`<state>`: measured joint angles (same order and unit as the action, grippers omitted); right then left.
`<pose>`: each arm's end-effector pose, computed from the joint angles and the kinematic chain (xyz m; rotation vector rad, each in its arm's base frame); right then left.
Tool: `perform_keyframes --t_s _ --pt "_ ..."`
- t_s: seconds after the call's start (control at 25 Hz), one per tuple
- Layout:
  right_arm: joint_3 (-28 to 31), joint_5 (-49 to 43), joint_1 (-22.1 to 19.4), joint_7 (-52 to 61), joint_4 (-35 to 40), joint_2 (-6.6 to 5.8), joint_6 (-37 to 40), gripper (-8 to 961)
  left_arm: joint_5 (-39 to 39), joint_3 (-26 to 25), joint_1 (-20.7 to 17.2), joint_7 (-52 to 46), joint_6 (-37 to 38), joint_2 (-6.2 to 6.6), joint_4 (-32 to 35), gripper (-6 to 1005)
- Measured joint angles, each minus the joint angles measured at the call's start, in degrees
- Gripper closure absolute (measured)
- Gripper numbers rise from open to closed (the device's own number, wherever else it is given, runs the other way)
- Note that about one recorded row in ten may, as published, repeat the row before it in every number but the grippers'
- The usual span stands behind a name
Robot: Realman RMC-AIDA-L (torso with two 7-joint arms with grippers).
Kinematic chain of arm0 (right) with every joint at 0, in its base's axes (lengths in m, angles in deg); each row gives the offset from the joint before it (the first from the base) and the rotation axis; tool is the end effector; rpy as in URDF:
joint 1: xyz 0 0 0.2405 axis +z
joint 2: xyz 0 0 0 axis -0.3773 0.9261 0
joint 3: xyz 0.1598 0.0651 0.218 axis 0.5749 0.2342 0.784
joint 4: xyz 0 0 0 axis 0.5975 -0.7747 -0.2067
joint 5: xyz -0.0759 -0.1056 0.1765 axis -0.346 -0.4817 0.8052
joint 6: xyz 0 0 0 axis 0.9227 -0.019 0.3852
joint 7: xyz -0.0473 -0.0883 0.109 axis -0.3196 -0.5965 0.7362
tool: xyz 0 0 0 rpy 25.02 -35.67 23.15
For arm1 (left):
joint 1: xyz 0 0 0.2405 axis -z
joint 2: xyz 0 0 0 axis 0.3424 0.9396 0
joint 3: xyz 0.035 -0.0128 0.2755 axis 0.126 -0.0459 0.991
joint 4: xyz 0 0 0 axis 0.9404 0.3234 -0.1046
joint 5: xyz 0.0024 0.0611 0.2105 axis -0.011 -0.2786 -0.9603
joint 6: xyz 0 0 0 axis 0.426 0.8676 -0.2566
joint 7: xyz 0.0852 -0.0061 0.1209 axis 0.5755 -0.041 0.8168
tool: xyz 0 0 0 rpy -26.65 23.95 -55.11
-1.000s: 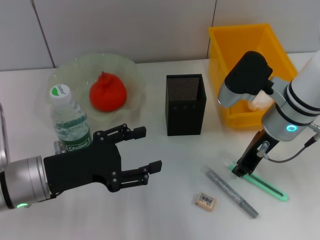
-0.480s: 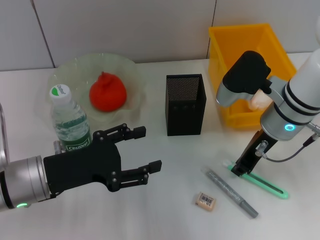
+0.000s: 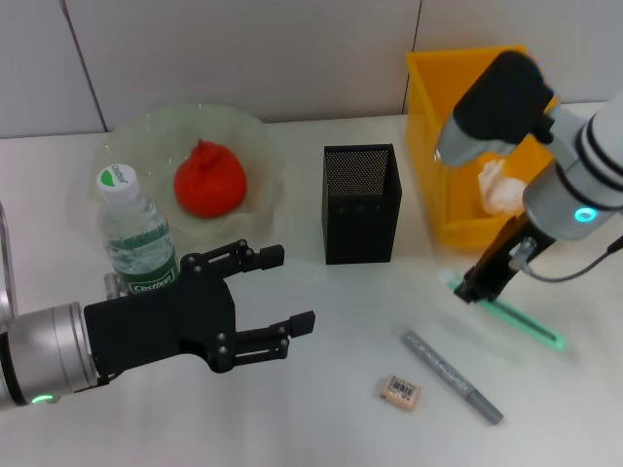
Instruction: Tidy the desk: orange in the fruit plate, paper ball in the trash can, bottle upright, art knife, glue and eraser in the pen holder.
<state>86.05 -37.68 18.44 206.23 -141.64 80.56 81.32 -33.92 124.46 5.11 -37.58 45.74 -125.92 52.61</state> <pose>0.2028 0.4006 -0.0033 -2.5499 0.8254 -0.6398 -0.2467 0.3204 -0.0602 -2.7379 -0.1539 -0.9562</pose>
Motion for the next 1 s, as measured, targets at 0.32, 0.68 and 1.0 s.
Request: perform_keyframes --t_s 0.32,0.68,1.0 --pt "1.4 1.0 -3.7 1.3 -15.7 0.06 2.7 781 0.0 0.0 0.3 0.4 0.0 -0.23 0.0 198" --pt "6.6 8.2 -5.1 0.4 -22.3 0.05 1.5 780 0.3 0.3 1.1 0.5 -0.1 -0.29 0.0 198" --pt "8.4 13.2 -9.4 -2.1 -30.4 0.12 -0.1 780 0.6 0.0 1.3 0.5 -0.1 -0.43 0.0 198"
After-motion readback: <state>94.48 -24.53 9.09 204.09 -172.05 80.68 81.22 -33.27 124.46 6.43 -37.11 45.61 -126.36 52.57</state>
